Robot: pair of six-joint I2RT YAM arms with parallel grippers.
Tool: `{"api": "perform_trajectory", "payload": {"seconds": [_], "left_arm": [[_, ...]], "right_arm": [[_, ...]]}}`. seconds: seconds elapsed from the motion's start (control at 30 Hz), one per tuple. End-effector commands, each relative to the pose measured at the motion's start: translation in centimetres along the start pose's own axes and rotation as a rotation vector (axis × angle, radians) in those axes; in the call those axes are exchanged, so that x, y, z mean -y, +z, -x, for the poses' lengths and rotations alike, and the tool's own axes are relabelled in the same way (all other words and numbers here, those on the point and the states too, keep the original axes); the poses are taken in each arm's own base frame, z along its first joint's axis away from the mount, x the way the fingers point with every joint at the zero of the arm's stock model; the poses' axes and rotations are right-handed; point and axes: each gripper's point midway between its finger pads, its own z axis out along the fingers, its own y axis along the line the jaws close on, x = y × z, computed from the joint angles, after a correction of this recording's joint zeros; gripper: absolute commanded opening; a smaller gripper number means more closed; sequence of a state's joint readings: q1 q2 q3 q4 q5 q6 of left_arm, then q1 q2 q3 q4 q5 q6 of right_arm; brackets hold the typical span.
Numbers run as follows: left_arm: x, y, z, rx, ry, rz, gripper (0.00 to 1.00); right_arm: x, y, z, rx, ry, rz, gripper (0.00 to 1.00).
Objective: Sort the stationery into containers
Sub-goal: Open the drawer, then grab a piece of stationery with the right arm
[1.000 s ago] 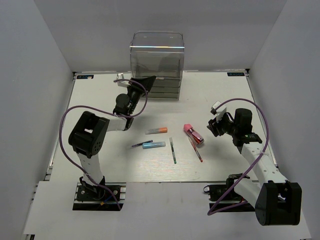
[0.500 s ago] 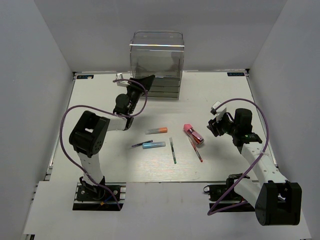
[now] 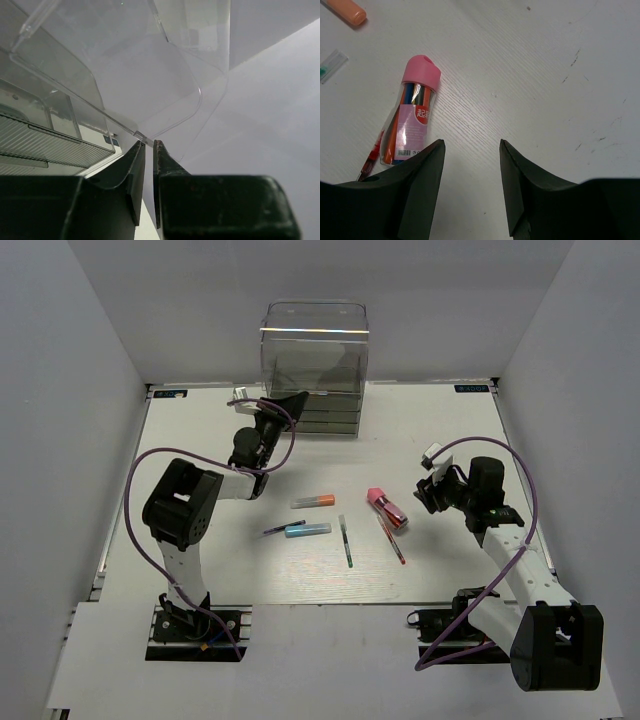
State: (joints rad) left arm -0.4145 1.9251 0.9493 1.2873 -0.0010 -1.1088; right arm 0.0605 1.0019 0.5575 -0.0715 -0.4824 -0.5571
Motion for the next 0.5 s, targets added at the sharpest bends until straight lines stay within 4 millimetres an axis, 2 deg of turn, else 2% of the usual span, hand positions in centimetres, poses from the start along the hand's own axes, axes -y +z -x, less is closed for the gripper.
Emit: {"api": "perform_trajectory", "payload": {"seconds": [0.0, 0.13, 0.2, 0.23, 0.3, 0.33, 0.37, 0.4, 0.47], "left_arm": [[7.4, 0.6, 4.5, 0.156, -0.001, -0.251, 0.22], [7.8, 0.6, 4.7, 0.160, -0.001, -0.260, 0.22], [7.8, 0.6, 4.8, 0.168, -0.002, -0.256, 0.22], [7.8, 0.6, 4.8, 0.168, -0.002, -0.256, 0.22], [8.0, 0.6, 4.9, 0.167, -0.002, -0.254, 0.22], [8.0, 0.6, 4.9, 0.167, -0.002, -0.254, 0.22], [8.0, 0.6, 4.9, 0.167, -0.002, -0.254, 0.22], [7.8, 0.7, 4.8, 0.163, -0.002, -0.246, 0.22], [7.8, 0.7, 4.8, 0.163, -0.002, -0.246, 0.22]], "right_arm": [[-0.4, 0.0, 0.7, 0.041, -0.030, 0.022, 0.54], [-1.7, 0.1, 0.9, 0.057, -0.041, 0.094, 0.57], [-2.9, 0.1, 1.7, 0.091, -0.045, 0.164, 0.60], [-3.8, 0.0, 1.1, 0.071, -0.025, 0.202, 0.60], [-4.8, 0.1, 1.6, 0.086, -0.038, 0.262, 0.63], [-5.9, 0.3, 1.1, 0.060, -0.020, 0.302, 0.63], [-5.7, 0.4, 1.4, 0.055, -0.025, 0.299, 0.66], [-5.9, 0.8, 0.5, 0.013, -0.005, 0.313, 0.68], [-6.3, 1.2, 0.3, -0.020, -0.001, 0.327, 0.71]]}}
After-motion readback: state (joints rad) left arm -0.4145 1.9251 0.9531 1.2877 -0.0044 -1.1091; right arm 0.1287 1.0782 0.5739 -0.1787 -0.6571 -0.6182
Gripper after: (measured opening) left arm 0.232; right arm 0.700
